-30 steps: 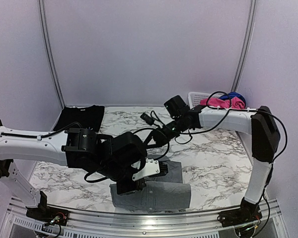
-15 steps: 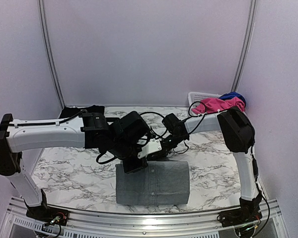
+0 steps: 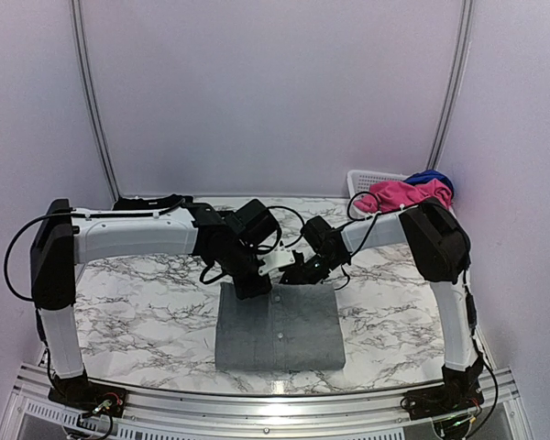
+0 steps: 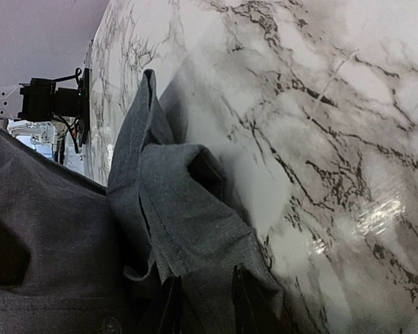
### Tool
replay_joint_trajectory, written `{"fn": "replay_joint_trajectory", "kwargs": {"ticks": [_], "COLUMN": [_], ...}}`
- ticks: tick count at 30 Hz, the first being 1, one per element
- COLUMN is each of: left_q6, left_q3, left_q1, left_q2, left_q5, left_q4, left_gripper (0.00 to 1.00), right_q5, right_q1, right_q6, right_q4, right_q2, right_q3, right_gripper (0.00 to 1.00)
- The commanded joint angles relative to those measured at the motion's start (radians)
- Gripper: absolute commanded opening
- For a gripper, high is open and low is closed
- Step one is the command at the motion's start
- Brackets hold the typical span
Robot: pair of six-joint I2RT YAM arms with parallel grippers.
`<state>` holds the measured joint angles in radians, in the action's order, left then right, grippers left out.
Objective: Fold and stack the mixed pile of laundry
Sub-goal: Fold the 2/3-rectangle-folded shirt at the center of the board.
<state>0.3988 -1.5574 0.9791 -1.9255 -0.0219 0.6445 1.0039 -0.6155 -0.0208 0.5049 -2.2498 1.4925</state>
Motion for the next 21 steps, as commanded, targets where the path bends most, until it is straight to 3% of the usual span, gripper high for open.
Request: {"fn": "replay_joint_trajectory", "kwargs": {"ticks": [1, 8, 16, 21], "left_q6": [0.033, 0.060, 0.091, 0.094], "left_q3": [-0.033, 0.005, 0.112, 0.127], "left_q1": [-0.019, -0.026, -0.026, -0.026], "left_q2": [-0.031, -0.063, -0.067, -0.094], "left_q5": [-0.003, 0.067, 0.098, 0.118], "left_q4": [-0.088, -0.181, -0.284, -0.356], "left_gripper": [0.00, 0.00, 0.04, 0.09], "right_q5": [0.030, 0.033, -0.127, -0.149], "right_q1": [-0.015, 0.001, 0.149, 0.226], "right_q6": [-0.008, -0.005, 0.044, 0.078], "right_q4": [0.002, 0.013, 0.122, 0.092], "right_q2": [0.016, 0.029, 0.091, 0.156], "right_q3": [-0.012, 0.006, 0.195, 0.169], "right_gripper": [0.26, 0.27, 0.46, 0.54]}}
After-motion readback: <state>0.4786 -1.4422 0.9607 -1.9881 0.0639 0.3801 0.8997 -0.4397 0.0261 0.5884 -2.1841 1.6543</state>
